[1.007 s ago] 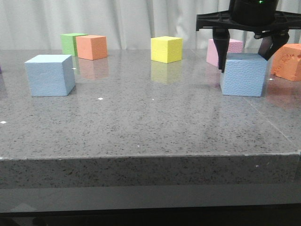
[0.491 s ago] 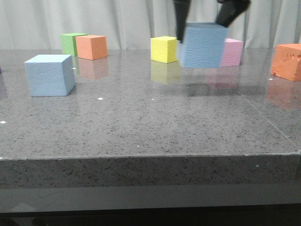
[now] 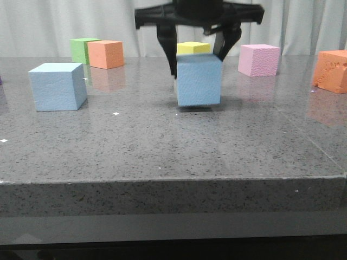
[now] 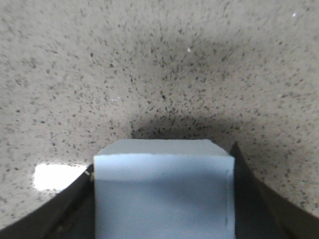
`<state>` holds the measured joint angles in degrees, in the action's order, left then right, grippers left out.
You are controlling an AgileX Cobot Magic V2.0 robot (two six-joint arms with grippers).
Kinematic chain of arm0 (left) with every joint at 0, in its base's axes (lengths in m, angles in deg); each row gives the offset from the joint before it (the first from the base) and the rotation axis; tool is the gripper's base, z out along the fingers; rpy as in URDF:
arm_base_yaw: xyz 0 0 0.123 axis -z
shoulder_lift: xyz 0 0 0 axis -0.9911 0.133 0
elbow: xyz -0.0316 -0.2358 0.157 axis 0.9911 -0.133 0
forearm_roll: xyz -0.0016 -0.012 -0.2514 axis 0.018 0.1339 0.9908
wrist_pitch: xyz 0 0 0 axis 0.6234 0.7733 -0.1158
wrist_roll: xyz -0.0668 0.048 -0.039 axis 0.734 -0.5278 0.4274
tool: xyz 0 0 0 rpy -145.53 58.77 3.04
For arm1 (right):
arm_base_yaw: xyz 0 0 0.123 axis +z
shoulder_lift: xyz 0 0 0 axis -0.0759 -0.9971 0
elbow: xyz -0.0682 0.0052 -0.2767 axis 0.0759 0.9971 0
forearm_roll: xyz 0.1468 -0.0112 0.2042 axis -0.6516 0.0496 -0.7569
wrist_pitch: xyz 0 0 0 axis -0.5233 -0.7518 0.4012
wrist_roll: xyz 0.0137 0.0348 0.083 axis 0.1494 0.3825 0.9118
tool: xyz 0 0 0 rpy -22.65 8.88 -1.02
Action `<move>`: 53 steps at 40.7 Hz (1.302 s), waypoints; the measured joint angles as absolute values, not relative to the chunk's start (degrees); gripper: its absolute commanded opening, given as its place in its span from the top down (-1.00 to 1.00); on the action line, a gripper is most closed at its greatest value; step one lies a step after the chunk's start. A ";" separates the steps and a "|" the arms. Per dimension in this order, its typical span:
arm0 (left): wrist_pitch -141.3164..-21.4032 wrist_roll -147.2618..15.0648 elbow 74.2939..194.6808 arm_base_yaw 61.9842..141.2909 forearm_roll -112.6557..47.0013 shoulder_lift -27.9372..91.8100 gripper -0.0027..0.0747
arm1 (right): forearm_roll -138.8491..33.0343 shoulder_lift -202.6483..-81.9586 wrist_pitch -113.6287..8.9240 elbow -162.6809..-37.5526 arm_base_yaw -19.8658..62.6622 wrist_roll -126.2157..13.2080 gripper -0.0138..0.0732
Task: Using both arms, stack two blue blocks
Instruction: 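Lift the cube and carry it toward the table centre, then lower it, then open the right gripper and raise it away from the cube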
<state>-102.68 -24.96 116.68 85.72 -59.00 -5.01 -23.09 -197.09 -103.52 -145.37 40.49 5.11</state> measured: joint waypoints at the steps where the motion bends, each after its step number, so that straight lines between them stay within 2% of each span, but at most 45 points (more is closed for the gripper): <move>1: -102.68 -24.96 116.68 85.72 -59.00 -5.01 -0.53 | -23.09 -197.41 -103.56 -145.37 40.49 5.11 -0.15; 16: -102.68 -24.96 116.68 85.72 -59.00 -5.01 -0.53 | -23.21 -198.05 -101.61 -145.37 40.49 5.15 -0.19; 23: -102.68 -24.96 116.68 85.72 -59.00 -5.01 -0.53 | -23.21 -198.13 -101.13 -145.42 40.49 5.15 -0.64; 26: -102.68 -24.96 116.68 85.72 -59.00 -5.01 -0.53 | -23.21 -198.17 -101.11 -145.42 40.49 5.15 -0.74; 40: -102.68 -24.96 116.68 85.72 -59.00 -5.01 -0.53 | -23.76 -193.91 -102.23 -145.42 40.49 1.91 -0.73; 53: -102.68 -24.96 116.68 85.72 -59.00 -5.01 -0.53 | -32.27 -179.47 -110.37 -143.05 37.50 -23.13 -0.73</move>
